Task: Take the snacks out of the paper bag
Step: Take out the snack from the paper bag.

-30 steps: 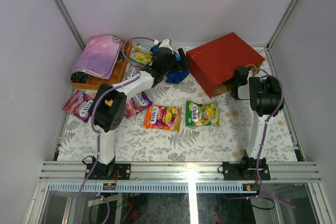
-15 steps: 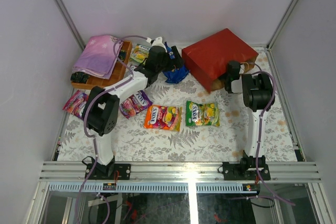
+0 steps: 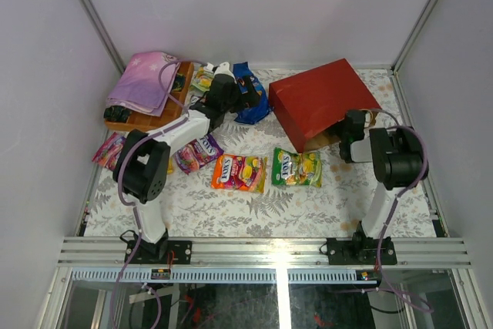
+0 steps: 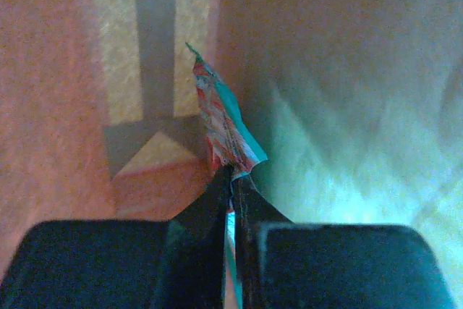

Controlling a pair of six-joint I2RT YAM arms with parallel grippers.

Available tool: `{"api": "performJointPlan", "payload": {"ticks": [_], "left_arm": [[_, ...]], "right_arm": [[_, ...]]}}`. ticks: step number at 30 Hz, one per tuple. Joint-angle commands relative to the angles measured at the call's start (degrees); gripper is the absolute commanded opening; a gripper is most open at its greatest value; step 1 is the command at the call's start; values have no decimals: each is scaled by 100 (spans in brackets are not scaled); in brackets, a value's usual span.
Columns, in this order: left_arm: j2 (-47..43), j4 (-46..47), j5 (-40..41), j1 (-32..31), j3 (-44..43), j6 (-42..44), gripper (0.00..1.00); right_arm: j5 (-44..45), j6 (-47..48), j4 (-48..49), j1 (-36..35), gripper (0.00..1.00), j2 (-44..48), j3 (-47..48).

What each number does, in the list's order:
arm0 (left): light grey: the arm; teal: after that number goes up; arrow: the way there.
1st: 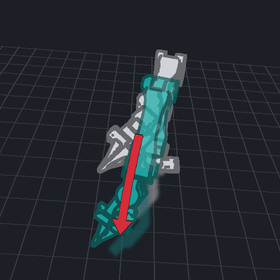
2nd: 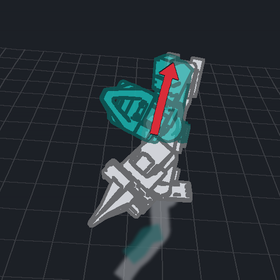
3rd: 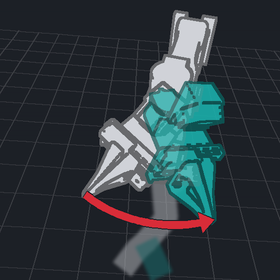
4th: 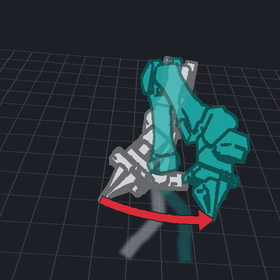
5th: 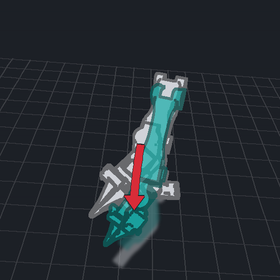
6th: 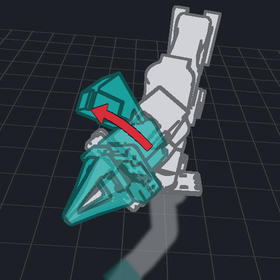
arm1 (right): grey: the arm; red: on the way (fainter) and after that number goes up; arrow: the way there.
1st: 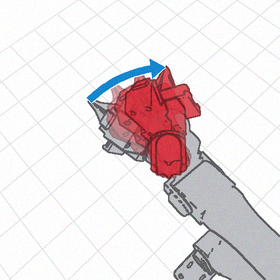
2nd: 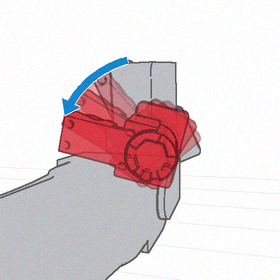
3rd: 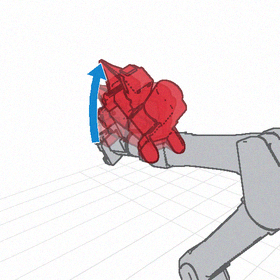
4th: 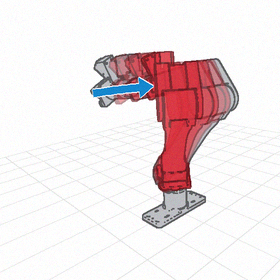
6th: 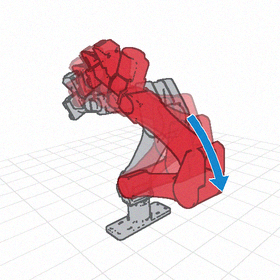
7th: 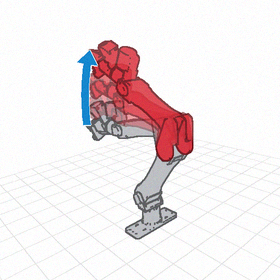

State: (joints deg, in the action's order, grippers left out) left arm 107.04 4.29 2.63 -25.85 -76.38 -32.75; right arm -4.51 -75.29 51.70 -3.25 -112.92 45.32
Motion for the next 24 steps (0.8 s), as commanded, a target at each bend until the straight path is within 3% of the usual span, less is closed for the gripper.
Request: {"api": "performJointPlan", "payload": {"ticks": [1, 4, 7, 15, 19, 24], "left_arm": [[-390, 370, 74, 77, 214, -32, 100], [-513, 422, 25, 92, 315, -91, 100], [-570, 525, -121, 92, 410, -210, 100], [-650, 669, -294, 97, 659, -319, 100], [-725, 672, -323, 104, 713, -318, 100], [-747, 740, -473, 106, 753, -425, 100]], "right_arm": [[-428, -363, 1186, 90, 0, 1165, -1106], [-728, -347, 925, 118, 0, 1918, -1668], [-936, 108, -173, 106, 0, 2762, -1829], [-571, 608, -2234, 114, 0, 5605, -3225], [-523, 882, -3617, 114, 0, 7030, -3435], [-451, 1563, -5562, 107, 0, 8253, -2898]]}}
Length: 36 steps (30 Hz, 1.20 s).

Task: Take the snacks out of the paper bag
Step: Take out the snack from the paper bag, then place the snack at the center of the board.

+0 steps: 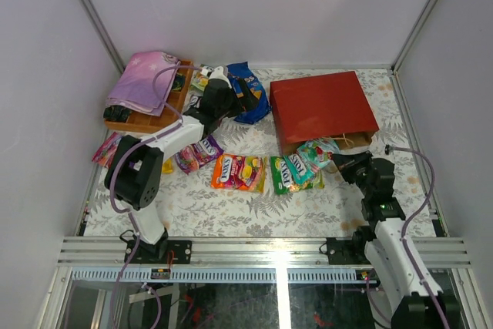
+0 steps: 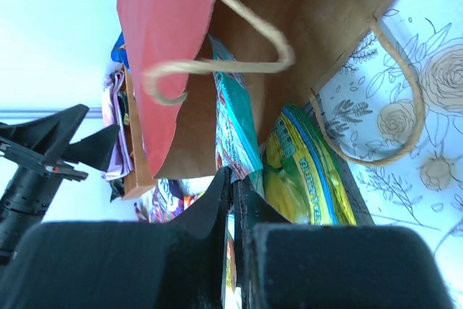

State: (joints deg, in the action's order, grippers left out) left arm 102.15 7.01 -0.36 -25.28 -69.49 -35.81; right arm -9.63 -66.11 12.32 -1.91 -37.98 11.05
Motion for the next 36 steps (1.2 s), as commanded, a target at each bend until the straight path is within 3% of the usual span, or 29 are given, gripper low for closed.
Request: {"api": "performJointPlan", "payload": {"ticks": [1, 6, 13, 16, 21, 25, 31, 36], "left_arm": [[-269, 523, -189, 49, 108, -141, 100], [-313, 633, -195, 38, 239, -224, 100], [-641, 414, -380, 331, 296, -225, 100], [-869, 612, -875, 678, 519, -550, 100], [-955, 193, -1333, 1161, 454, -640, 100], [-1143, -131, -1357, 1480, 526, -497, 100], [-1722, -139, -1487, 2172, 978, -566, 100], [-2047, -131, -1665, 2580, 1155, -591, 100]], "right_arm": [[-4, 655, -1783, -28, 0, 960, 598], [-646, 523, -1911, -36, 0, 1251, 874], [-558, 125, -1803, -523, 0, 1077, 1614], [9, -394, -1263, -1488, 0, 775, 1729], [1778, 7, -608, -4150, 0, -632, 2441], [1833, 475, 65, -5078, 0, -2134, 3221], [1695, 1620, 286, -5024, 0, -3665, 4852], [569, 1591, 590, -4099, 0, -4737, 5788]]}}
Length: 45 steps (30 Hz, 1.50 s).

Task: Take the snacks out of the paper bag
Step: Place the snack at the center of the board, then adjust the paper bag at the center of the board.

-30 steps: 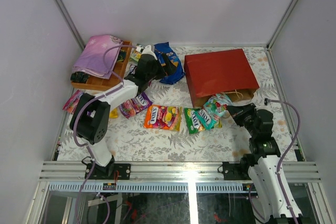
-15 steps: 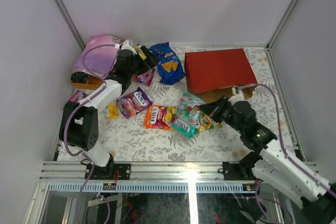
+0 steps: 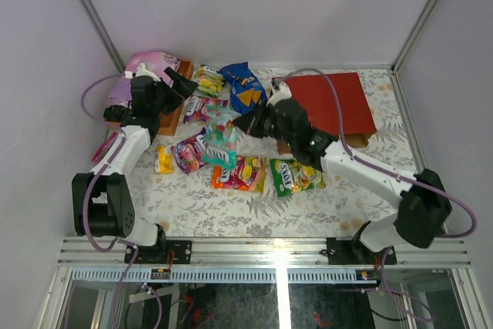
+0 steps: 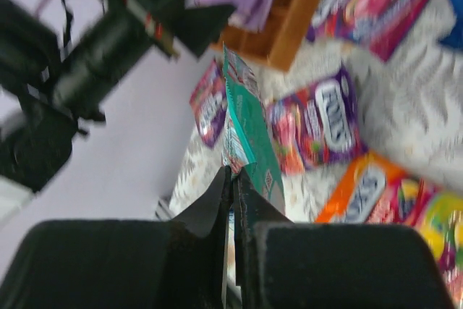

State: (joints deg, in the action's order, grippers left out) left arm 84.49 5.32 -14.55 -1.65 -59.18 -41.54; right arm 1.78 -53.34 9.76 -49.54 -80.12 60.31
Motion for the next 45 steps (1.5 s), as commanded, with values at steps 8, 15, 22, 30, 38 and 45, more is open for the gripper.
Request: {"api": "performJointPlan", "payload": {"ticks": [8, 15, 22, 30, 38, 45], "left_arm": [[-373, 89, -411, 458, 239, -38, 100], [-387, 119, -490, 469, 273, -71, 100], [-419, 246, -215, 78, 327, 23, 100], [115, 24, 450, -1311, -280, 362, 100], [609, 223, 280, -1628, -560, 209, 100], [632, 187, 241, -1670, -575, 235, 100]], "right_arm": [[-882, 680, 822, 1350, 0, -1756, 1330], [-1840, 991, 392, 2126, 56, -2137, 1114], [-407, 2598, -790, 2127, 98, 88, 858], [1907, 3896, -3817, 2128, 100, 1539, 913], [2339, 4028, -5189, 2133, 95, 1965, 183], [2808, 4405, -5254, 2130, 95, 1463, 5]]}}
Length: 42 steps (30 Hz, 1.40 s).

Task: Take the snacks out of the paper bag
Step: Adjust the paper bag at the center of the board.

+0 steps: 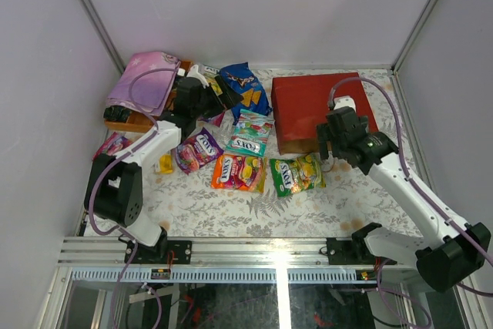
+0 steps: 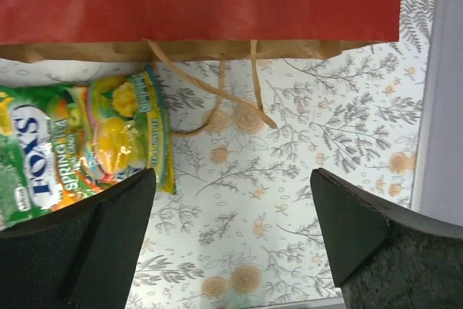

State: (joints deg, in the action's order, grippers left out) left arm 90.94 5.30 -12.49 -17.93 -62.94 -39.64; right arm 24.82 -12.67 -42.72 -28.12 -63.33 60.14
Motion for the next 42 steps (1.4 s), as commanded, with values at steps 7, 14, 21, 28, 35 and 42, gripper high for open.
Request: {"api": "performJointPlan", "payload": {"ticks": [7, 14, 21, 28, 35, 42], "left_arm": [[-79, 99, 163, -40, -154, 174, 100], [-117, -157, 145, -36, -259, 325, 100], [-269, -122, 45, 95, -79, 317, 100], [-139, -100, -250, 243, -167, 238, 100], [-254, -170, -165, 355, -76, 268, 100], [-144, -136, -121, 241, -148, 269, 100]], "right_arm": [[694, 694, 722, -12, 94, -991, 30], [684, 970, 1133, -6, 86, -1950, 279], [979, 918, 1200, 316, 25, -2751, 808], [733, 589, 1733, 1356, 0, -3045, 1495], [113, 460, 1621, 1803, 0, -3109, 2948], [-377, 610, 913, 1629, 0, -2829, 4554]]}}
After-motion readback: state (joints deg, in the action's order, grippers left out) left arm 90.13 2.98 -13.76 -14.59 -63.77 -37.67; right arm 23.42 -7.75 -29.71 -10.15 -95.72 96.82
